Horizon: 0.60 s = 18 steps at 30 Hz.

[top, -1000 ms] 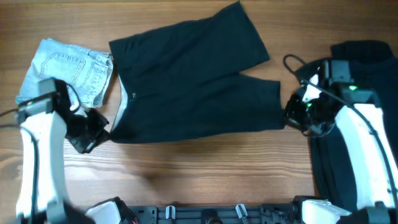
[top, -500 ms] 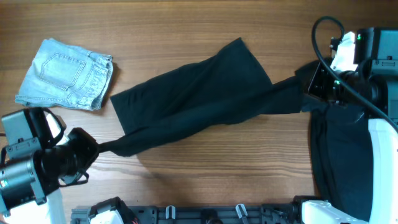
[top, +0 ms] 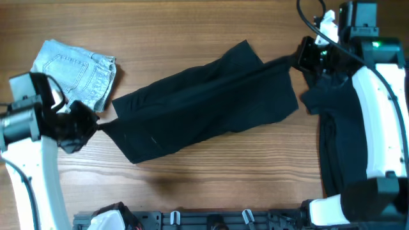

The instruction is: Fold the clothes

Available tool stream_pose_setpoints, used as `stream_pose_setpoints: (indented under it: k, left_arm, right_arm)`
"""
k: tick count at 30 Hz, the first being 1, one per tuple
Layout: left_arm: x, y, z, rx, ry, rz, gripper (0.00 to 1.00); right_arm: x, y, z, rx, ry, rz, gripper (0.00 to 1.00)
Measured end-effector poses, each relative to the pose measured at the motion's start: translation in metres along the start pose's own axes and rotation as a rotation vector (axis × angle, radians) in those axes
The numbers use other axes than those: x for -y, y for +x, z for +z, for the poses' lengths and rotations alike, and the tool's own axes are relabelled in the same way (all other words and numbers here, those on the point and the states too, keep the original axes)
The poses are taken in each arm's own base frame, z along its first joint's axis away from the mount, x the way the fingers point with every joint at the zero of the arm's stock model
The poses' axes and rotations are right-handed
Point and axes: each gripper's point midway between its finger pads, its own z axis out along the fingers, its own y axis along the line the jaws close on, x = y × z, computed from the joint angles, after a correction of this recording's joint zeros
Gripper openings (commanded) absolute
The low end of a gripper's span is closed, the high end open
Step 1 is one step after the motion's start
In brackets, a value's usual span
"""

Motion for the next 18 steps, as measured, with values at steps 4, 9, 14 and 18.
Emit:
stream_pose_setpoints:
  k: [4, 9, 14, 18]
  left_arm:
    - [0.011, -0.017, 0.030, -0.010, -0.061, 0.056, 0.04]
    - [0.013, -0.035, 0.076, -0.029, -0.179, 0.093, 0.04]
    - [0.008, -0.060, 0.116, -0.009, -0.249, 0.085, 0.15]
    - [0.012, -0.084, 0.134, 0.063, -0.251, 0.090, 0.52]
  right_arm:
    - [0.006, -0.012, 0.027, -0.010, -0.015, 0.003, 0.05]
    - [-0.001, -0.032, 0.065, 0.019, -0.053, -0.048, 0.04]
    - [-0.012, -0.045, 0.113, 0.049, -0.072, -0.116, 0.06]
    - [0.006, -0.061, 0.151, 0.091, -0.024, -0.105, 0.60]
